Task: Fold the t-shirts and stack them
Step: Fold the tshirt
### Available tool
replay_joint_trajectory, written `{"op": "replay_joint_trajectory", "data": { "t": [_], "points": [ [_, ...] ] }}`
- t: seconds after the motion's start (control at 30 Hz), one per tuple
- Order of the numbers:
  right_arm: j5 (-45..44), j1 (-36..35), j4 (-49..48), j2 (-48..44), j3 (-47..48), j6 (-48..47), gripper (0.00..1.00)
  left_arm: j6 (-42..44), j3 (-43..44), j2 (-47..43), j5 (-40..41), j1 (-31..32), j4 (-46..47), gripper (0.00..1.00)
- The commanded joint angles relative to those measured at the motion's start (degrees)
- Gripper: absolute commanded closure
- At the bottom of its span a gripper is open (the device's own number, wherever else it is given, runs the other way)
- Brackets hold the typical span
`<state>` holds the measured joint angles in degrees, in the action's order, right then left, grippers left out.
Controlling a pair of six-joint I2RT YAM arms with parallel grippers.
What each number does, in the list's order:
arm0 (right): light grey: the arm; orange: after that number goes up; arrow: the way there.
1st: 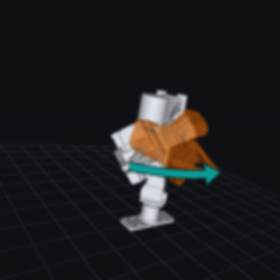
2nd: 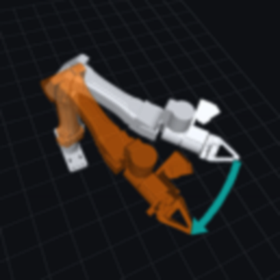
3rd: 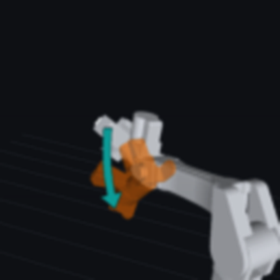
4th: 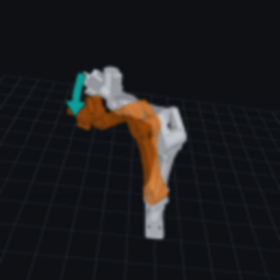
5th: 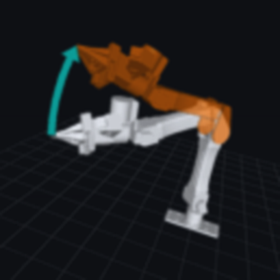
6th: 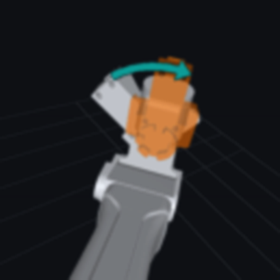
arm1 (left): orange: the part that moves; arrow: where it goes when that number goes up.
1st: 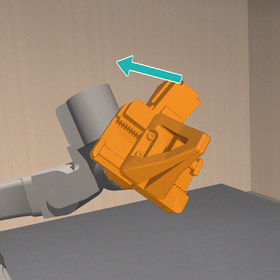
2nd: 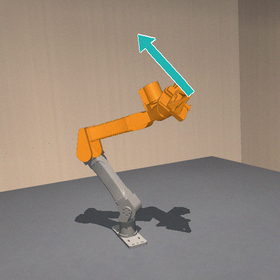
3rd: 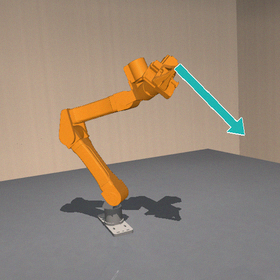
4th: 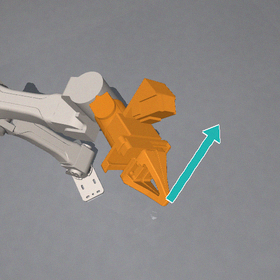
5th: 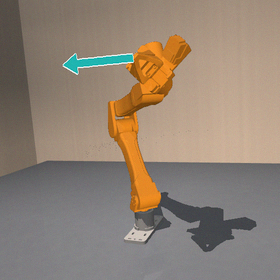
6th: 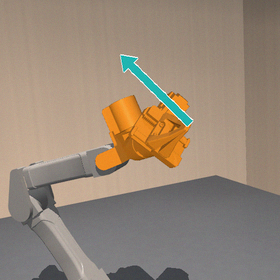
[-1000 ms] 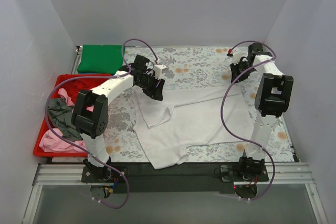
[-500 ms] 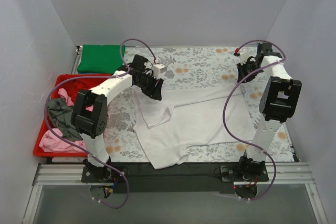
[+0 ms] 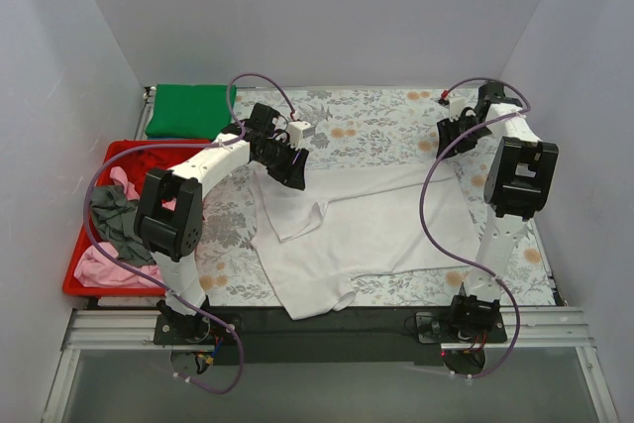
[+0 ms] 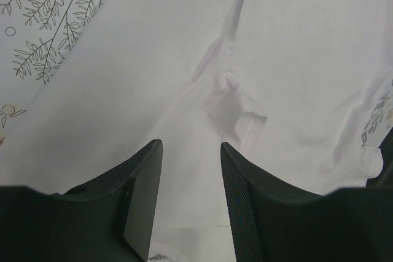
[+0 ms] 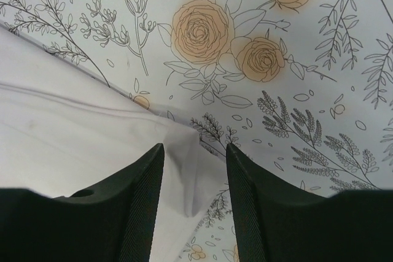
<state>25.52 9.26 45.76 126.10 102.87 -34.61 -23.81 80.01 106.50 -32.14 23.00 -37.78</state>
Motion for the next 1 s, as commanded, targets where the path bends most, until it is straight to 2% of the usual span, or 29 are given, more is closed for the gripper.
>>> {"op": "replay_joint_trajectory", "data": {
  "t": [0.0,0.17,0.27,0.3,0.37,0.4,0.47,0.77,0.97],
  "points": [
    [3.0,-0.5,0.7,0.8,3.0,1.6,0.50,0.8,0.1,-2.4,-0.1,-0.2,0.0,0.58],
    [4.2,-0.8,0.9,1.1,2.9,1.7,0.55,0.9,-0.2,-2.2,-0.1,-0.2,0.2,0.58],
    [4.0,-0.8,1.2,1.2,3.0,1.6,0.63,0.8,0.0,-1.9,-0.1,-0.2,0.2,0.58],
    [4.1,-0.8,1.3,1.2,3.0,1.3,0.71,0.9,0.1,-1.9,-0.1,-0.2,0.3,0.58],
    [4.2,-0.8,1.5,0.8,2.7,0.9,0.80,0.9,0.2,-1.7,-0.1,-0.2,0.2,0.58],
    [4.4,-0.9,1.7,0.6,2.3,0.6,0.89,1.0,0.2,-1.6,0.0,-0.2,0.1,0.58],
    [4.4,-0.7,2.2,-0.3,1.7,-0.4,0.99,1.0,0.5,-1.6,0.1,-0.2,0.0,0.58],
    [5.1,1.1,4.1,-6.9,-2.6,-4.1,0.99,1.1,0.3,-2.3,0.1,-0.3,-0.1,0.58],
    [2.4,1.4,7.3,-11.1,-9.7,-11.4,0.99,1.1,-1.2,-3.4,-0.2,-0.3,-0.2,0.58]
  ]
}}
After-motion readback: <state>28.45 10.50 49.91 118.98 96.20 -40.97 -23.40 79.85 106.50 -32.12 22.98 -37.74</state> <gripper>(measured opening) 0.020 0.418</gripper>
